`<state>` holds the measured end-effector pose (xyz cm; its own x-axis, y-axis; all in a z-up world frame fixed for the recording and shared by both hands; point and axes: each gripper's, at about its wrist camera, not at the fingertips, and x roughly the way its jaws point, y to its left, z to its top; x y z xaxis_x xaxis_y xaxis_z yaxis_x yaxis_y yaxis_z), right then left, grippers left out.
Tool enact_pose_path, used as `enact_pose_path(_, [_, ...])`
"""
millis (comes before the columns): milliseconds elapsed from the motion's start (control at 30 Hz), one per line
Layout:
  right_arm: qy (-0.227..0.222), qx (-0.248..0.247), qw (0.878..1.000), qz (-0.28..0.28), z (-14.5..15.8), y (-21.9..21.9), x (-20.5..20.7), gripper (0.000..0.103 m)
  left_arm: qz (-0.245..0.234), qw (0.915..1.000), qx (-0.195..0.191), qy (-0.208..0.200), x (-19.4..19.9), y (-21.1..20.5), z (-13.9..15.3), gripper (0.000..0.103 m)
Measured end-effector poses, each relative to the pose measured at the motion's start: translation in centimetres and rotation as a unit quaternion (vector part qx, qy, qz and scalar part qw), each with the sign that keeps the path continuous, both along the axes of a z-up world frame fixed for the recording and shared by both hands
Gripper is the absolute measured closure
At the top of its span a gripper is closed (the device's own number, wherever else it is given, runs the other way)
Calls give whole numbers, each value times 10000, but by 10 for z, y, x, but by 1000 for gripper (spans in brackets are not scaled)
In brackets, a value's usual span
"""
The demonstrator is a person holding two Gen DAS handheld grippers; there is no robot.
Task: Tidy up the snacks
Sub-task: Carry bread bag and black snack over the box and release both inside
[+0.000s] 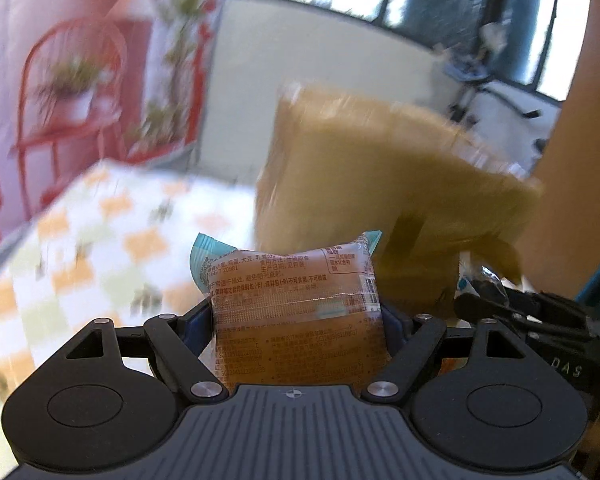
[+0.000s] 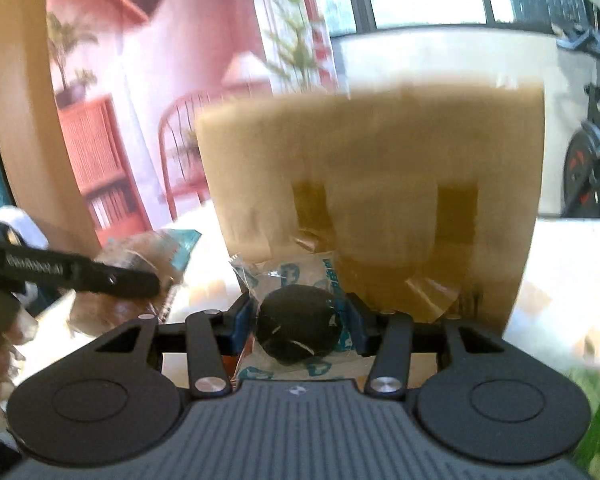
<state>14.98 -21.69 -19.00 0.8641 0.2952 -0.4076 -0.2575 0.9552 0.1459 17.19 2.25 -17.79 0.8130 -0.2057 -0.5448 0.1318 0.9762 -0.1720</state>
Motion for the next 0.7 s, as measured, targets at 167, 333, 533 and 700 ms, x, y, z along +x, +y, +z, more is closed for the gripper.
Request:
enact_pose_path(167, [-679,-114,9976,25,50,-2,2,53,-214,9979,-34,-607,9,1,53,20])
enact_pose_path(333, [-1041,-66,9945,-120,87,-14,18,53,-337,9952,-234,-893,32,-10,88,20])
enact_pose_path(533, [-1058,-271,9926,-535,112,-29,55,53,-398,9955,-358,-780,89,-38,106,20])
enact_pose_path(700, [-669,-331,9929,-929,112,-46,98,53,-261,9979,-48,-593,144,-63,108,20])
